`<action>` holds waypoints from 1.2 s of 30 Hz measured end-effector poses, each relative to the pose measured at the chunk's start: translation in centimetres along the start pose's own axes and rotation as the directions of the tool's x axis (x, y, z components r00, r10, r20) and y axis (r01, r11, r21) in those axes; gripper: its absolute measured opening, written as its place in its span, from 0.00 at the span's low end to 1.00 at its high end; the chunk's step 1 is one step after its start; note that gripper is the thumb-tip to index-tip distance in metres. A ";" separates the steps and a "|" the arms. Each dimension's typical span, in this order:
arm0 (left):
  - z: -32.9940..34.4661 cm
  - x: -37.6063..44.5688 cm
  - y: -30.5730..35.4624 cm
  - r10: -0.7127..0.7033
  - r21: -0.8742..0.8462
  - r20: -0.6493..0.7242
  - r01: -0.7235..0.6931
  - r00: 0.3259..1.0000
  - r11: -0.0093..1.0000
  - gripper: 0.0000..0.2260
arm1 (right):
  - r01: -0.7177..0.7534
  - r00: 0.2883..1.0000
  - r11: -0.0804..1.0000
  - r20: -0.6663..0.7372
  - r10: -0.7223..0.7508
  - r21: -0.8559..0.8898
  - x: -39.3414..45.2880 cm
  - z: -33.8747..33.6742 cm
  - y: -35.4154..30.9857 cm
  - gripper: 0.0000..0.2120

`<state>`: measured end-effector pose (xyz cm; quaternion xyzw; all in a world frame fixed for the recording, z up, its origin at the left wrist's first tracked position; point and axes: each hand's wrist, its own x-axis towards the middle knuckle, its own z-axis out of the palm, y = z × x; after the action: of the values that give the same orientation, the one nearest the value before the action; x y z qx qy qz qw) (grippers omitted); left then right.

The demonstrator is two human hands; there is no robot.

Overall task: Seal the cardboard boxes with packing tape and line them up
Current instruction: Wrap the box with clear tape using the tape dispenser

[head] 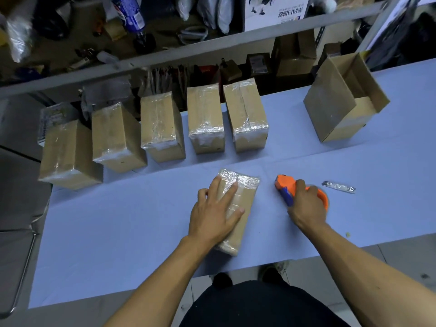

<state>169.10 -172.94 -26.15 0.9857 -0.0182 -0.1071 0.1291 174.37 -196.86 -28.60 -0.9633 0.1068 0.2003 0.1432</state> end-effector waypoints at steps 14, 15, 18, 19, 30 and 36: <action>0.9 -0.1 0.0 -0.009 -0.468 -0.016 0.001 1.000 0.884 0.30 | 0.116 0.988 0.808 -0.152 -0.033 0.577 -0.5 -6.3 -3.3 0.19; 0.8 -0.1 0.1 -0.023 -0.494 -0.021 0.010 1.000 0.870 0.30 | 0.180 0.979 0.836 -0.181 -0.099 0.518 -0.8 -7.1 -4.1 0.21; 0.5 -0.3 0.4 -0.021 -0.510 0.011 0.023 1.000 0.860 0.28 | 0.380 0.920 0.876 -0.217 -0.325 0.297 -1.0 -8.7 -5.7 0.22; 0.4 -0.2 0.4 -0.024 -0.513 0.011 0.027 1.000 0.858 0.26 | 0.426 0.901 0.868 -0.210 -0.380 0.254 -1.1 -9.1 -6.1 0.21; -12.6 5.2 -0.2 -0.150 -0.903 0.429 0.415 0.891 -0.114 0.14 | 0.719 0.695 0.665 -0.202 -0.690 0.201 -1.9 -12.2 -8.8 0.25; -13.6 5.2 -0.3 -0.122 -0.972 0.235 0.232 0.964 -0.037 0.06 | 0.743 0.669 0.641 -0.224 -0.709 0.193 -1.7 -12.8 -9.3 0.25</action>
<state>177.07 -169.53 -14.48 0.5895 0.1841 -0.1418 0.7737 179.82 -191.95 -14.47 -0.9066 -0.2543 0.0474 0.3334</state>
